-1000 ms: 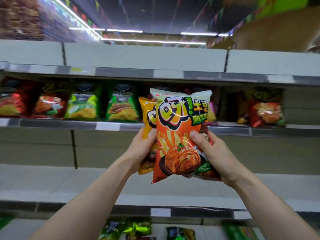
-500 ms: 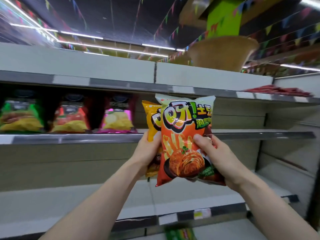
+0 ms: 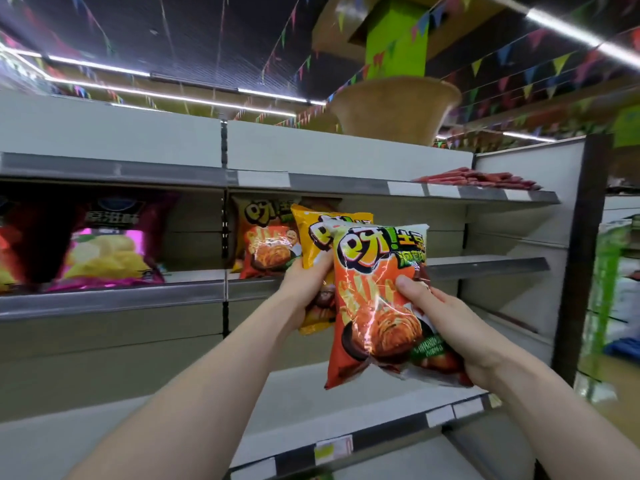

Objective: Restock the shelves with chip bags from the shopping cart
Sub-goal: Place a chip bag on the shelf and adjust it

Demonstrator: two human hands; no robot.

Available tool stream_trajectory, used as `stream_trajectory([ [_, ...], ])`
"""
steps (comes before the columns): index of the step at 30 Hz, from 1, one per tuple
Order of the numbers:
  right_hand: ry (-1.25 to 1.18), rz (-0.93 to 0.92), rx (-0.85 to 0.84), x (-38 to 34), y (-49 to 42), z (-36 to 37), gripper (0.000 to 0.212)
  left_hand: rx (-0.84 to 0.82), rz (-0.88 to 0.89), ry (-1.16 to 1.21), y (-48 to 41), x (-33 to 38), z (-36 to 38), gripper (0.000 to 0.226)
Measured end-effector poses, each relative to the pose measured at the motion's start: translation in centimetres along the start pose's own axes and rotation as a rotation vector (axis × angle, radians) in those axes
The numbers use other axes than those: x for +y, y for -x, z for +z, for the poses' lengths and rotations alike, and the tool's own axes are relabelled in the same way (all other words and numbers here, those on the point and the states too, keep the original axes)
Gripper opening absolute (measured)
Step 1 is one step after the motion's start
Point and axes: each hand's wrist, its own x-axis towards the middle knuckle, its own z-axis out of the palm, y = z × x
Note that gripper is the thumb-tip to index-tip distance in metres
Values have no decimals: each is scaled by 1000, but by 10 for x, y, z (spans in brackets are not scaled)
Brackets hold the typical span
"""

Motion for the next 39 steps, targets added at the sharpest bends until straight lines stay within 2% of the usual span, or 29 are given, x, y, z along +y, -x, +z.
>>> stream_trajectory([
  [3, -22, 40, -42, -2, -25, -17, 59, 6, -30, -4, -27, 6, 11, 43],
  [4, -7, 66, -39, -4, -43, -20, 57, 15, -37, -20, -35, 8, 15, 44],
  [8, 10, 79, -80, 3, -95, -41, 43, 28, -66, -53, -77, 15, 22, 80],
  [11, -2, 158, -71, -2, -129, -48, 67, 94, -84, -51, -116, 19, 26, 85],
  [13, -1, 138, -89, 0, -144, -61, 75, 123, -91, -57, -142, 18, 29, 101],
  [14, 24, 130, -97, -2, -156, -63, 75, 130, -85, -62, -155, 16, 30, 101],
  [18, 52, 116, -89, 2, -195, -73, 72, 189, -100, -63, -191, 9, 31, 83],
  [22, 26, 110, -143, 7, -234, -78, 79, 219, -142, -79, -218, 4, 30, 48],
  [26, 56, 81, -225, 11, -266, -85, 75, 216, -131, -38, -247, -6, 29, 48],
  [28, 74, 60, -214, 25, -303, -105, 99, 267, -81, -43, -264, -12, 26, 47],
  [29, 53, 46, -224, 36, -332, -117, 112, 312, -47, -63, -273, -15, 26, 53],
  [30, 20, 35, -258, 44, -359, -124, 116, 367, -22, -99, -280, -18, 27, 63],
  [32, -8, 50, -362, 44, -367, -121, 107, 514, 21, -168, -292, -25, 28, 81],
  [34, 72, 78, -353, 26, -350, -107, 89, 640, 108, -258, -298, -28, 32, 74],
  [36, 90, 41, -347, 27, -359, -107, 60, 716, 178, -443, -302, -31, 31, 70],
  [37, 85, 31, -332, 30, -362, -107, 53, 742, 208, -537, -303, -32, 31, 69],
  [39, 84, 21, -316, 35, -362, -102, 53, 769, 219, -649, -304, -37, 27, 68],
])
